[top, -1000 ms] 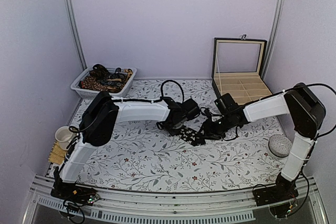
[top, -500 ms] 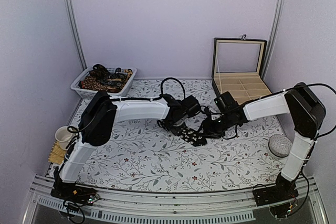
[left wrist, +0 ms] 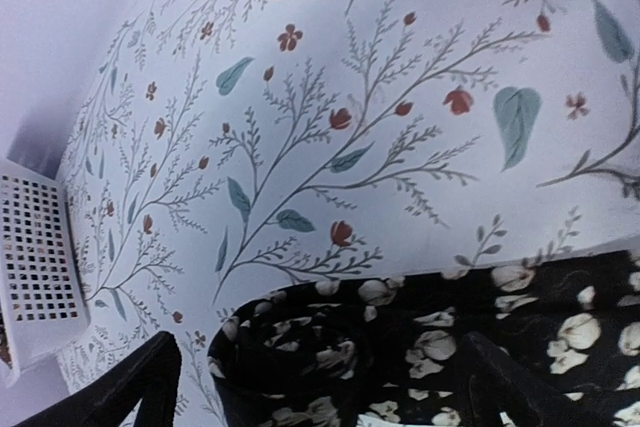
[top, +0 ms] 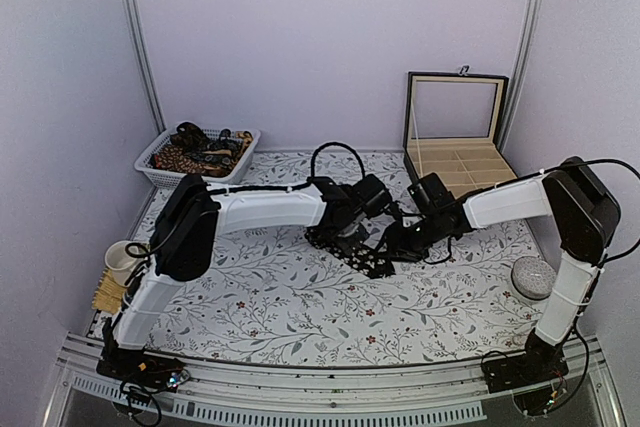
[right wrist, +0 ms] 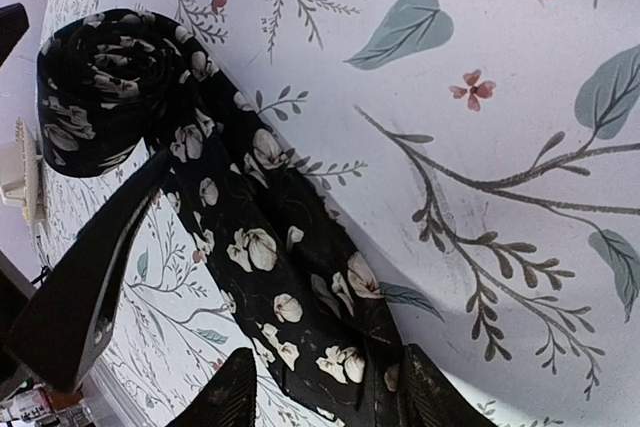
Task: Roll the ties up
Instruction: Roll the tie at the center of the board.
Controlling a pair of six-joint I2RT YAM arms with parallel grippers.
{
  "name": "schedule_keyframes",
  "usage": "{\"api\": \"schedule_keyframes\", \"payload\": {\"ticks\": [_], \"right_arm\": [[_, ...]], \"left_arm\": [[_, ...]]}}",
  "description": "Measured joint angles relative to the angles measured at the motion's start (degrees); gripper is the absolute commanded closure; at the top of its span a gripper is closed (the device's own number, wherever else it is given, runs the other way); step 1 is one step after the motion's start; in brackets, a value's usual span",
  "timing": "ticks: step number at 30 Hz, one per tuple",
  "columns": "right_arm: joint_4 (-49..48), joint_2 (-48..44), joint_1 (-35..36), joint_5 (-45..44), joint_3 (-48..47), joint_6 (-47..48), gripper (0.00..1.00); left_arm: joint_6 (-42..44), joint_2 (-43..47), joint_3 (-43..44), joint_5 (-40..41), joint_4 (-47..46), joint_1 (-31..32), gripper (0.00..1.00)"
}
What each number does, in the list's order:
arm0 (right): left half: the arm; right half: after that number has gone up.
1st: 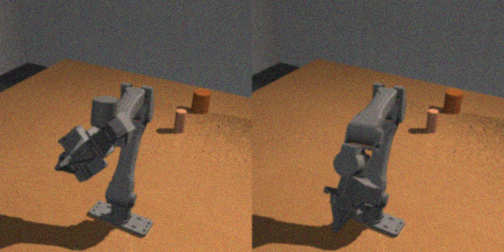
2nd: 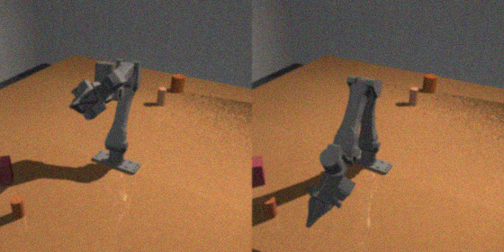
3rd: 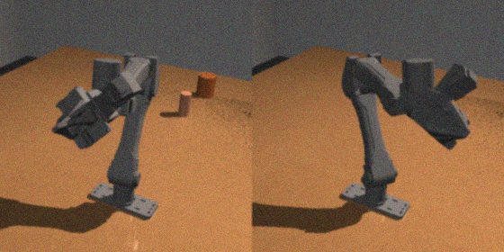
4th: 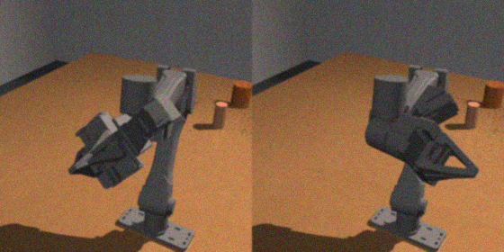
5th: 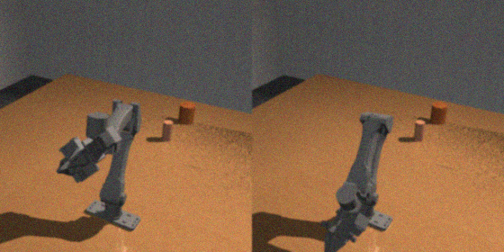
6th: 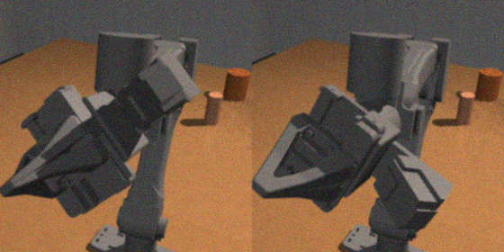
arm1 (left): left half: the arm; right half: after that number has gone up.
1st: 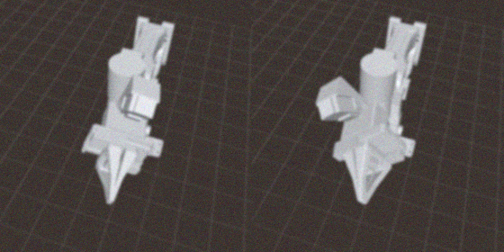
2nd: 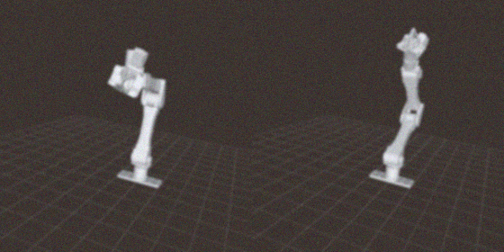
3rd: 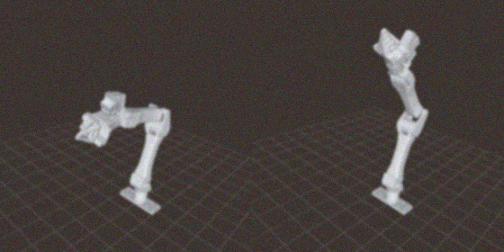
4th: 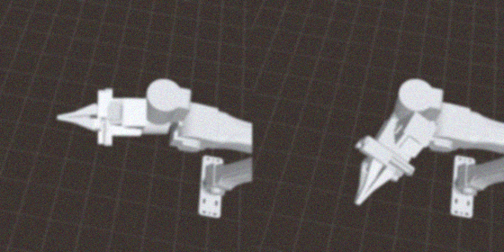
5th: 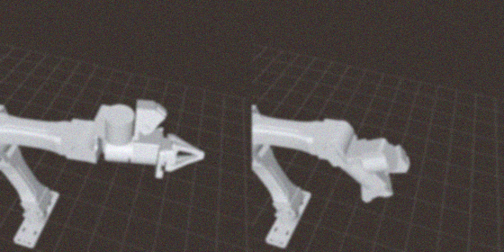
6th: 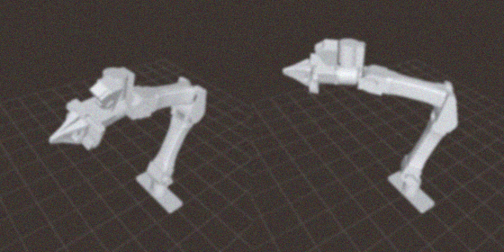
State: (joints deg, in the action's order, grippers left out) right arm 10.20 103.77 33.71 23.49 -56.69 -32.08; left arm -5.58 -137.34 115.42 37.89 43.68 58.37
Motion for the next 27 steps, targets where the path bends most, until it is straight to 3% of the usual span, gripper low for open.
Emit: {"api": "schedule_keyframes", "payload": {"ticks": [8, 13, 17, 22, 27], "right_arm": [[1.4, 0.0, -0.5, -0.6, -0.2, -0.3, 0.37], [2.8, -0.4, -0.5, -0.1, -2.3, -0.6, 0.35], [2.7, -1.0, -0.3, 1.2, -5.3, -1.6, 0.35], [1.2, -0.9, 0.5, 4.2, -9.7, -4.4, 0.36], [-1.4, 0.3, 2.5, 7.5, -15.8, -8.4, 0.37]], "left_arm": [[0.0, 7.1, -3.1, -11.6, -6.7, 0.0, 0.0], [-3.0, 21.8, -15.8, -20.8, -14.0, -2.4, 0.0], [-5.5, 32.4, -26.1, -26.6, -19.4, -8.2, 0.12], [-8.0, 35.8, -35.1, -32.5, -24.4, -15.4, 0.39], [-8.9, 35.0, -41.3, -37.8, -26.2, -18.9, 0.47]]}}
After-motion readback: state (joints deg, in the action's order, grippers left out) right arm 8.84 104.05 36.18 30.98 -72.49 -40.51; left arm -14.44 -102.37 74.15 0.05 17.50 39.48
